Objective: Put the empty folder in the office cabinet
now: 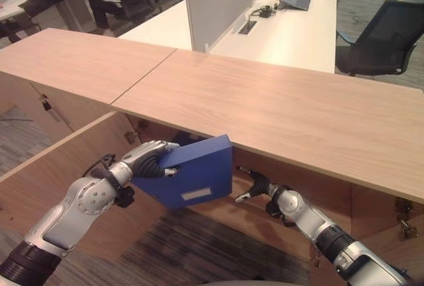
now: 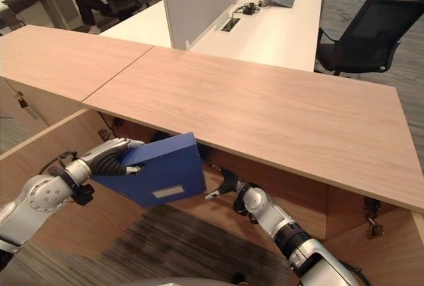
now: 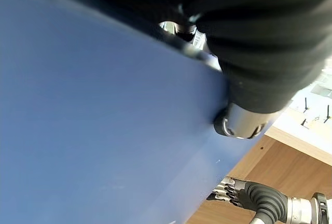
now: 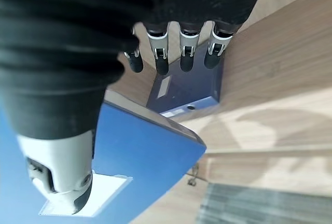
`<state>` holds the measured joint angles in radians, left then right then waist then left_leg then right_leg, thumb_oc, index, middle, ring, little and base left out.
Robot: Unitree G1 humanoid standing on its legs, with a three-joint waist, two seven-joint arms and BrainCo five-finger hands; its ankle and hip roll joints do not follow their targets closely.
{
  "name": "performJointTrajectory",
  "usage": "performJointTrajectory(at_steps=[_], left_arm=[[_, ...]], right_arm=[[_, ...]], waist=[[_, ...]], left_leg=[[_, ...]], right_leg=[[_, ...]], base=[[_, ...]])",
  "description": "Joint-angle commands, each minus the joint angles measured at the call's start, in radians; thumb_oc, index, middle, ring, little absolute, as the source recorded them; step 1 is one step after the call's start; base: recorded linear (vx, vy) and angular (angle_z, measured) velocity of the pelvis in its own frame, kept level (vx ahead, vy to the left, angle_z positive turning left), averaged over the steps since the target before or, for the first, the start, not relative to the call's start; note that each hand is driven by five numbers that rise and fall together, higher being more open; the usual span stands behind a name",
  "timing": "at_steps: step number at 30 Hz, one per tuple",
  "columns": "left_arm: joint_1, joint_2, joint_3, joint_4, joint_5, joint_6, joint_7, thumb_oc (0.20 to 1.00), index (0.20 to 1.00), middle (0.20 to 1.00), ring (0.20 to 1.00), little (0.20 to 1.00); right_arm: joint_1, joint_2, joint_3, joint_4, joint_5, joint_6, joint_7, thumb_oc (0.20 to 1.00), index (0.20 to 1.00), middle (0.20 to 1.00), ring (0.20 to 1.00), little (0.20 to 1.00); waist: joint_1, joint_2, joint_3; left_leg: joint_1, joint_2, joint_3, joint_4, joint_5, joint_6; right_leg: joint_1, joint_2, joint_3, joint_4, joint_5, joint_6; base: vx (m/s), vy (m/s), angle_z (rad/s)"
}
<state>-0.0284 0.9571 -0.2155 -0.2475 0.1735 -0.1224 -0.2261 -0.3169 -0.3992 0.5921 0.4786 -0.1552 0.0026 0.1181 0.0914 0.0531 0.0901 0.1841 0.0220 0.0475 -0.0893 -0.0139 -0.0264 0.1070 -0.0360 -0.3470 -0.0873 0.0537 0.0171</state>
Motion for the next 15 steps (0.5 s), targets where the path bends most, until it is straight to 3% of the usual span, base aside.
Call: performJointTrajectory(at_steps=[1,9,15], left_arm=[[-0.067,0.069,0.000,-0.076,-0.073,-0.048,0.044,0.200,0.200,0.200,0.200,0.200],[-0.149,0.065,-0.088,-0.121,-0.233,-0.063,0.031,0.200,0.200,0.200,0.200,0.200],[-0.205,0.048,-0.141,-0.126,-0.262,-0.063,0.038,0.200,0.200,0.200,0.200,0.200]], right_arm=[[-0.041,0.050,0.042,-0.030,0.083,-0.053,-0.002,1.000,1.000,1.000,1.000,1.000],[-0.046,0.092,0.068,-0.024,0.156,-0.062,-0.001,1.000,1.000,1.000,1.000,1.000],[-0.071,0.125,0.087,0.005,0.181,-0.064,-0.007,1.000,1.000,1.000,1.000,1.000]], waist=[[-0.016,-0.071,-0.039],[-0.022,-0.070,-0.042],[-0.022,-0.072,-0.045]], left_leg=[[-0.080,-0.005,0.031,0.002,-0.010,-0.017],[-0.080,-0.006,0.029,0.002,-0.011,-0.017],[-0.080,-0.006,0.030,0.002,-0.010,-0.017]], right_leg=[[0.088,-0.061,0.048,0.000,-0.082,0.100],[0.085,-0.061,0.050,0.000,-0.079,0.101],[0.086,-0.061,0.051,0.000,-0.079,0.101]], base=[[0.00,0.000,0.00],[0.00,0.000,0.00],[0.00,0.000,0.00]])
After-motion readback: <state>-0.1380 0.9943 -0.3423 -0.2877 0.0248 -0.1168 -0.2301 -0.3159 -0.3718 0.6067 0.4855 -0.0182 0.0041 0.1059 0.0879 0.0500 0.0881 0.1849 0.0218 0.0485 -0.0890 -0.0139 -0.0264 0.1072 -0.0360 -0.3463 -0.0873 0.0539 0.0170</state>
